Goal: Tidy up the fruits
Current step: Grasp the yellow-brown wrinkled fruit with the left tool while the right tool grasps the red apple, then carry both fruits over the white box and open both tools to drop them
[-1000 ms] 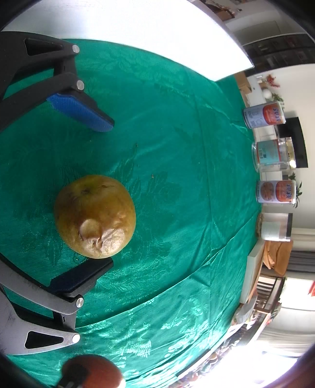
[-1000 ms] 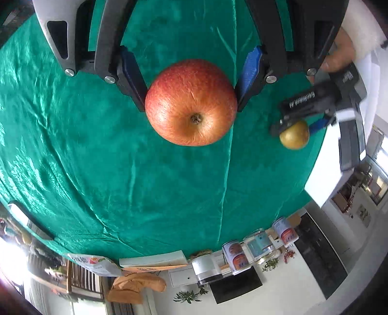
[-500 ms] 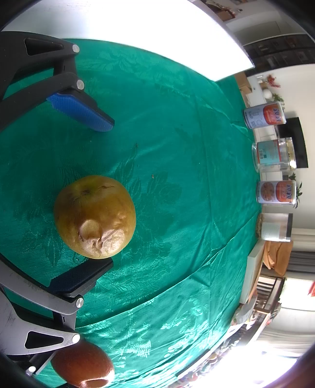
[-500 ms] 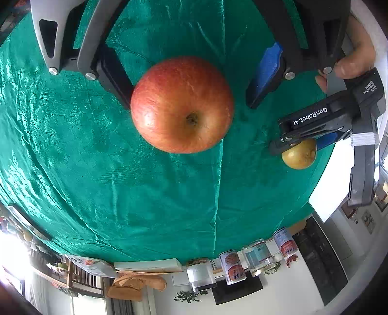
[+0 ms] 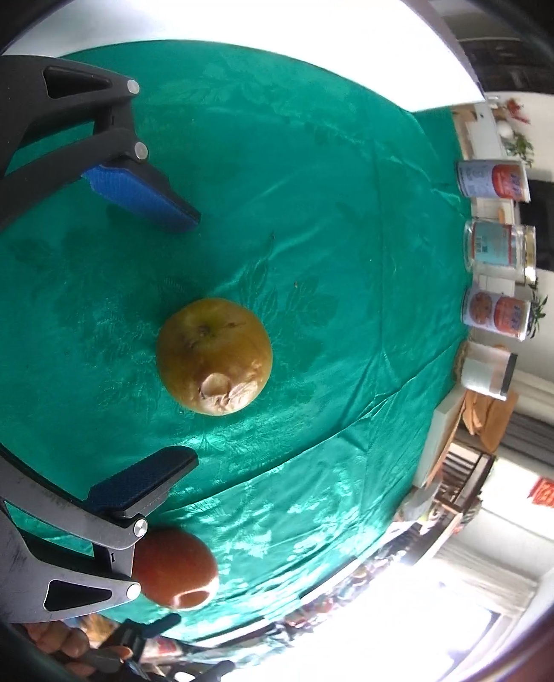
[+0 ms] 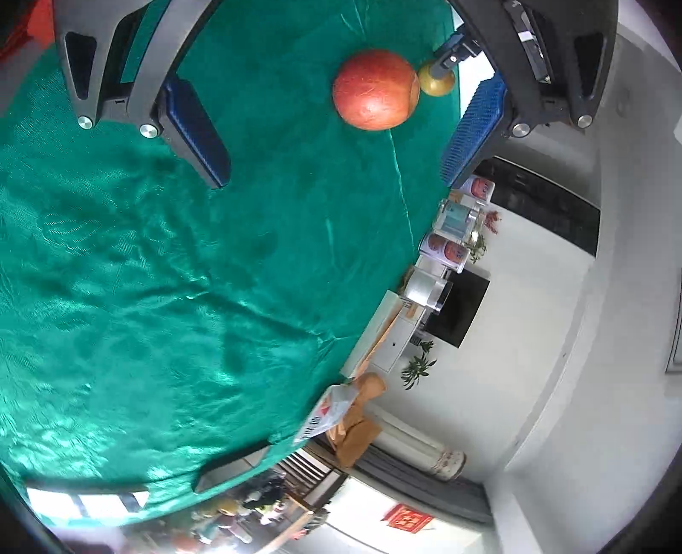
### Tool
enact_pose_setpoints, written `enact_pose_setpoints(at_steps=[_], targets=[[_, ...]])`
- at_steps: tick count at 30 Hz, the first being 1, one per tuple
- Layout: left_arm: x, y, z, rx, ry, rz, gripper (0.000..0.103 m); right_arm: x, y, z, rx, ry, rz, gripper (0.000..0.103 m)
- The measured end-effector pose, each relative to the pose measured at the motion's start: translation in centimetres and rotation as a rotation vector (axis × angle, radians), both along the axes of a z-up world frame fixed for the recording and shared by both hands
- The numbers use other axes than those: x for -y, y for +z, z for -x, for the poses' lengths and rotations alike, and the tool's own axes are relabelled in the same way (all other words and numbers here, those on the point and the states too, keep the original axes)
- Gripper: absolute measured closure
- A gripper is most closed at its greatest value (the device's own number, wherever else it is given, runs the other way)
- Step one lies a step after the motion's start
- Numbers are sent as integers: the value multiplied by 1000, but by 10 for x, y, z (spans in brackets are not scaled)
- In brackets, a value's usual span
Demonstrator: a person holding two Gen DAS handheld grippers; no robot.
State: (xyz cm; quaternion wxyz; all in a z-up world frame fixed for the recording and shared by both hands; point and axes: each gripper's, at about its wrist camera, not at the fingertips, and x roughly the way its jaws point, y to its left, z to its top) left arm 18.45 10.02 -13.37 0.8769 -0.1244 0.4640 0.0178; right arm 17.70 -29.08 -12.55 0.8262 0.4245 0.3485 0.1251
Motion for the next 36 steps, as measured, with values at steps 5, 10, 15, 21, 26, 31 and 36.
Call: enact_pose_setpoints(at_steps=[5, 10, 15, 21, 26, 31, 36], targets=[[23, 5, -8, 26, -20, -172, 5, -85, 37, -4, 80, 305, 351, 5], [21, 3, -11, -13, 9, -178, 50, -164, 20, -11, 5, 505, 686, 5], [19, 15, 17, -34, 2, -45, 50, -160, 8, -19, -67, 494, 710, 33], [10, 88, 115, -22, -109, 345, 50, -158, 51, 15, -53, 635, 293, 33], [-55, 161, 203, 49, -15, 532, 50, -238, 106, 60, 18, 893, 114, 33], [-159, 189, 250, 137, 288, 396, 50, -351, 141, 102, 71, 1149, 137, 33], [-236, 134, 237, 18, 520, 150, 50, -469, 127, 138, 124, 1332, 465, 33]])
